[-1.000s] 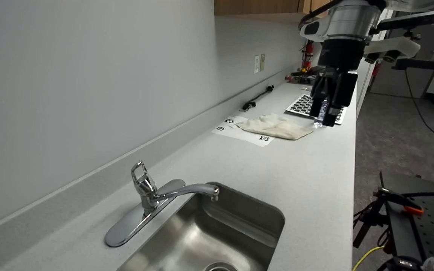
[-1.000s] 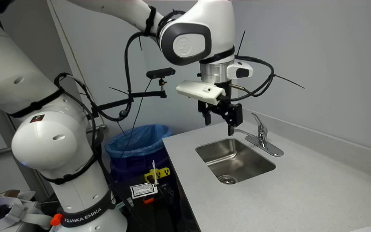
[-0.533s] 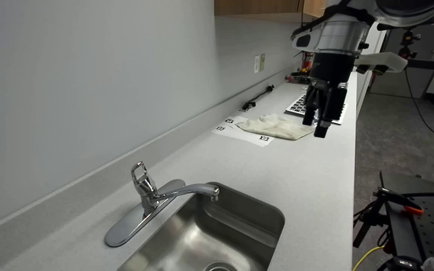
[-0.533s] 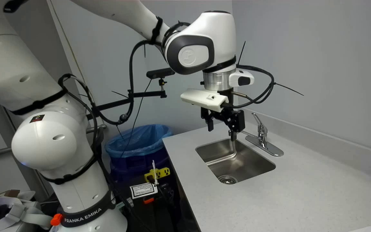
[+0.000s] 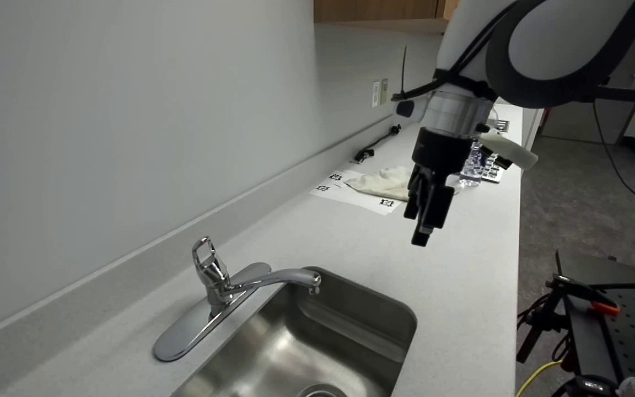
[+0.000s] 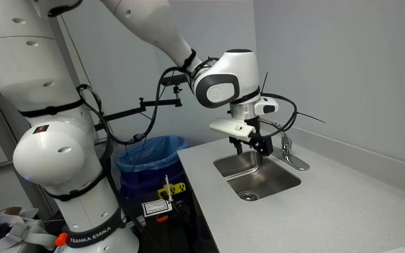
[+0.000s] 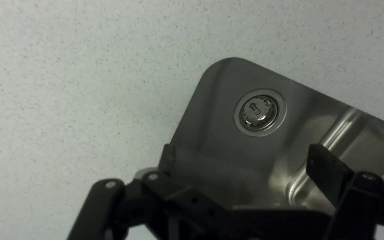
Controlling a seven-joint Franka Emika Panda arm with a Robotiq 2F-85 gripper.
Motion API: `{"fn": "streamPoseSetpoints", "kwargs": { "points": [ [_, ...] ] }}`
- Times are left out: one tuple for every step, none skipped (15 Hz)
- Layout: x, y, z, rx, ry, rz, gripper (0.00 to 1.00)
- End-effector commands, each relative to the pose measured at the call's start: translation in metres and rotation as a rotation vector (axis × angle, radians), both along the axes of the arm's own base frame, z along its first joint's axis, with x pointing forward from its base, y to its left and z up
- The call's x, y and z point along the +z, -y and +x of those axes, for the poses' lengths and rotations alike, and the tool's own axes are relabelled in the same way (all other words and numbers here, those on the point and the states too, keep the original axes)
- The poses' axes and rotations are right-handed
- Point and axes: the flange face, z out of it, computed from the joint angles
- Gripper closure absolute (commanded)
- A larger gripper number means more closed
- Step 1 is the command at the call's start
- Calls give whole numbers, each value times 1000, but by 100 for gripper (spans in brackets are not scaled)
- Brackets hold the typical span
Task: Move the faucet spout to the left
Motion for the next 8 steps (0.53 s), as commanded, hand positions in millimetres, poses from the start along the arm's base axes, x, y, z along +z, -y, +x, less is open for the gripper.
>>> {"fn": "streamPoseSetpoints", "kwargs": {
  "points": [
    [-3,-14,28,-30,58,28,0],
    [-1,-16,34,-38,57,30,0],
    [1,-18,41,-48,48,26,0],
    [3,-20,47,-58,47,28,0],
    [6,-22,53,-70,47,27,0],
    [8,-24,60,-78,41,19,0],
    [9,-26,65,-81,31,9,0],
    [11,-30,69,-89,25,7,0]
  ]
}}
